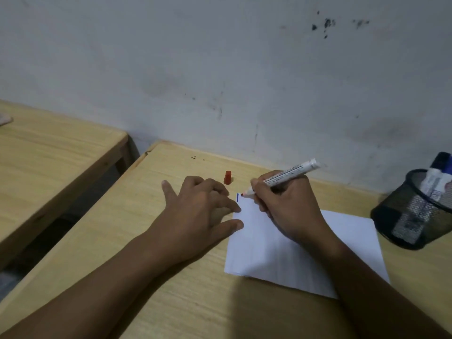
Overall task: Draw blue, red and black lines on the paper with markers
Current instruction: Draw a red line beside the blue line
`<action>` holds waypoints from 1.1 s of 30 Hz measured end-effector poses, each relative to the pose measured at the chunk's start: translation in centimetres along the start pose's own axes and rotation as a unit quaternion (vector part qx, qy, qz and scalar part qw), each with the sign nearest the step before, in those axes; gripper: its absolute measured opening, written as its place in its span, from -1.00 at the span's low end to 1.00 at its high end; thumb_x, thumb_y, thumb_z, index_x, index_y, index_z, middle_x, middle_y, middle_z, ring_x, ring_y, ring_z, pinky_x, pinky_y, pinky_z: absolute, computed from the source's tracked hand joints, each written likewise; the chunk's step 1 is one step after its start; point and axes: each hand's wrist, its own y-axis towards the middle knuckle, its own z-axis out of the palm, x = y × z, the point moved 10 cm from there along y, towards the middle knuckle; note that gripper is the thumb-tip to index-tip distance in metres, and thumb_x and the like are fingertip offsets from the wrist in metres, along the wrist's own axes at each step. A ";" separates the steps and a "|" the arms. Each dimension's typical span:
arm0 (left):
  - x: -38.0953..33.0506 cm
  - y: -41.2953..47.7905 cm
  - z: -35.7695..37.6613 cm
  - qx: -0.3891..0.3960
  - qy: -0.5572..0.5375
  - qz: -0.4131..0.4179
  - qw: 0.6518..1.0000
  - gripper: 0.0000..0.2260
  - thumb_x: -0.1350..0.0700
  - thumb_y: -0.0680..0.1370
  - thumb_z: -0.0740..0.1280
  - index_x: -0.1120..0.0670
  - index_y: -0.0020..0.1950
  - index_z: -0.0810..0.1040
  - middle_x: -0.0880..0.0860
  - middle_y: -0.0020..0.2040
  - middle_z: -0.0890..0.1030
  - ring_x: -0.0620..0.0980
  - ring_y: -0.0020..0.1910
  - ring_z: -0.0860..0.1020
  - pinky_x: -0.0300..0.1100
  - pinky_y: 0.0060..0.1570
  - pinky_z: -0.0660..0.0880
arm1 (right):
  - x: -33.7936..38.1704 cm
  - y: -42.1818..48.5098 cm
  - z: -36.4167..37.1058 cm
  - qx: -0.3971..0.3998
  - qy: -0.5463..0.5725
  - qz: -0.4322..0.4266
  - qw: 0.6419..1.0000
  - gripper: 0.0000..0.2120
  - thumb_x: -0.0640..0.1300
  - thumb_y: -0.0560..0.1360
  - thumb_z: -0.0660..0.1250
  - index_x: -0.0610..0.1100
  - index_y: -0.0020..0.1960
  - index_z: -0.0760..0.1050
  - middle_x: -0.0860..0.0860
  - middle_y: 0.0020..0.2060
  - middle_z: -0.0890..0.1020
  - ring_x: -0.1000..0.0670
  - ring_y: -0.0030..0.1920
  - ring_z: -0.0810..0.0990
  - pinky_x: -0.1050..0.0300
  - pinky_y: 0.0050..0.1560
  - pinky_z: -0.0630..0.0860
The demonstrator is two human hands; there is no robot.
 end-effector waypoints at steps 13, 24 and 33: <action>0.3 -0.2 0.1 0.004 -0.035 -0.004 0.999 -0.61 -0.34 0.42 0.25 -0.30 0.19 0.59 -0.20 0.37 0.45 -0.07 0.44 0.19 0.49 0.33 0.06 | 0.1 -0.2 0.7 0.013 -0.056 -0.014 0.998 -0.79 -0.03 0.58 0.38 -0.06 -0.21 0.61 0.02 -0.34 0.65 0.06 -0.30 0.64 0.28 -0.33 0.51; 0.7 -0.1 -0.2 0.013 -0.025 -0.009 1.000 -0.62 -0.33 0.44 0.26 -0.30 0.21 0.58 -0.20 0.40 0.42 -0.08 0.46 0.17 0.48 0.36 0.04 | 0.5 0.1 1.1 0.027 -0.054 -0.002 0.998 -0.79 -0.03 0.57 0.39 -0.04 -0.23 0.59 0.08 -0.36 0.62 0.11 -0.32 0.62 0.29 -0.30 0.49; 0.9 0.1 0.0 0.005 -0.018 -0.005 1.000 -0.63 -0.32 0.44 0.28 -0.28 0.21 0.59 -0.21 0.40 0.42 -0.10 0.45 0.17 0.46 0.36 0.03 | 0.4 0.2 1.1 0.035 -0.043 -0.008 0.998 -0.80 -0.09 0.56 0.40 -0.06 -0.24 0.61 0.05 -0.39 0.63 0.08 -0.33 0.64 0.18 -0.28 0.62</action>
